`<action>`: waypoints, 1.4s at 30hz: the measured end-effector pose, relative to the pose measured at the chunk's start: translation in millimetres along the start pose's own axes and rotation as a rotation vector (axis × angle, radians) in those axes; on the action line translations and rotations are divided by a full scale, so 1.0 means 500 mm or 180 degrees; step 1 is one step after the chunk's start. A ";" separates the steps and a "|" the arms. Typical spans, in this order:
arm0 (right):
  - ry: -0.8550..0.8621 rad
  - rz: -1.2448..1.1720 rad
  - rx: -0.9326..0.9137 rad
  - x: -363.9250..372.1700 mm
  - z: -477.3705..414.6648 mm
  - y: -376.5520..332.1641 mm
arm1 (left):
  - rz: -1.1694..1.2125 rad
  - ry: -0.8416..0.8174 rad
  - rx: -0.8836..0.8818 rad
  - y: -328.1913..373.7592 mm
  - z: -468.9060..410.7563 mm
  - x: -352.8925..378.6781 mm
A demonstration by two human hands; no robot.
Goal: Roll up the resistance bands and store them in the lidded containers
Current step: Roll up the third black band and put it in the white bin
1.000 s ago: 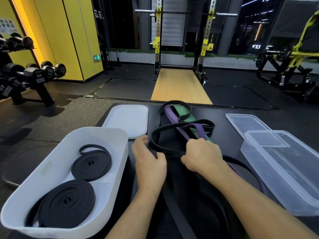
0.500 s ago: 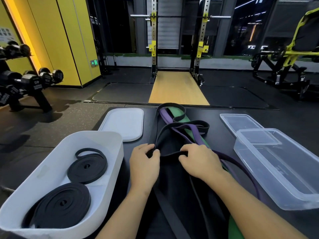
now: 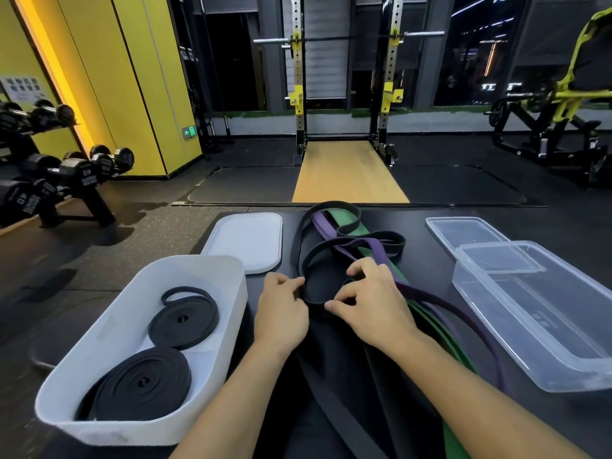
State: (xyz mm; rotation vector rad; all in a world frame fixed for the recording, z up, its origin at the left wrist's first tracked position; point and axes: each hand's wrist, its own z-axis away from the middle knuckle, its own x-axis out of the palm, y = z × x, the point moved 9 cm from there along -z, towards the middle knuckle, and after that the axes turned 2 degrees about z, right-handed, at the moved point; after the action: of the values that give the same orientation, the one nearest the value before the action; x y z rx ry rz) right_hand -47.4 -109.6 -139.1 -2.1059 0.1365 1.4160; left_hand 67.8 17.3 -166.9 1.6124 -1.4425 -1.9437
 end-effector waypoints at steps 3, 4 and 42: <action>-0.0072 0.0154 -0.0072 0.007 -0.004 -0.016 | 0.0028 -0.0081 -0.0043 -0.006 -0.013 -0.006; -0.0134 0.0115 -0.0040 0.009 -0.006 -0.016 | 0.0105 -0.0010 -0.0135 -0.011 -0.017 -0.013; -0.0760 -0.1425 0.0209 0.088 -0.107 -0.085 | 0.0367 0.0127 0.0260 0.008 0.040 -0.013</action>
State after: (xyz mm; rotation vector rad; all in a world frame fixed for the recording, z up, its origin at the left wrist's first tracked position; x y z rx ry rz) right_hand 31.8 -92.5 -146.0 -1.7538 -0.3565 1.3472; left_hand 51.9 30.4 -161.5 1.5552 -1.5810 -1.8017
